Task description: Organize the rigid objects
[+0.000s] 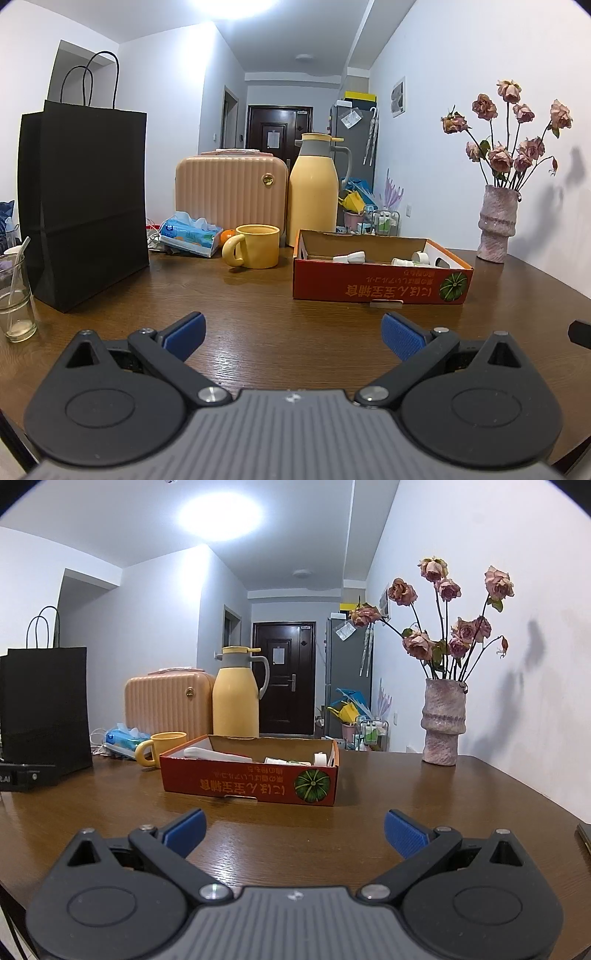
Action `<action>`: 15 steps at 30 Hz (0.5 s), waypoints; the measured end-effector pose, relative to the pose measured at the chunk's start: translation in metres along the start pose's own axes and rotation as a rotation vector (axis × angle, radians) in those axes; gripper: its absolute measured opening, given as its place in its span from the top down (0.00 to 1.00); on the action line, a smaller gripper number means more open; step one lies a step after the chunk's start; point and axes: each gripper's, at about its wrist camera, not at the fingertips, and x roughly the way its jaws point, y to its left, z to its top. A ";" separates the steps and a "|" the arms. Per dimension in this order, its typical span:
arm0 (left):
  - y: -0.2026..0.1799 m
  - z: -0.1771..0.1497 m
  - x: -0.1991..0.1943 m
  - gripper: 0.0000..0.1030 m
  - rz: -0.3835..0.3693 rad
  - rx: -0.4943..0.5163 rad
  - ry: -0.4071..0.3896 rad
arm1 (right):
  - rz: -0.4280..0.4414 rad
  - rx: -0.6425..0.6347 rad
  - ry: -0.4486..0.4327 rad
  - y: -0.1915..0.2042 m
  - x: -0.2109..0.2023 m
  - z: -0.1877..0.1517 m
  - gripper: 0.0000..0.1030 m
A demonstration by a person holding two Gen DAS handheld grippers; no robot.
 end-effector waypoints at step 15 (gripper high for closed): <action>0.000 -0.001 -0.007 0.00 -0.006 -0.001 -0.009 | 0.000 -0.002 -0.005 0.001 -0.003 0.001 0.00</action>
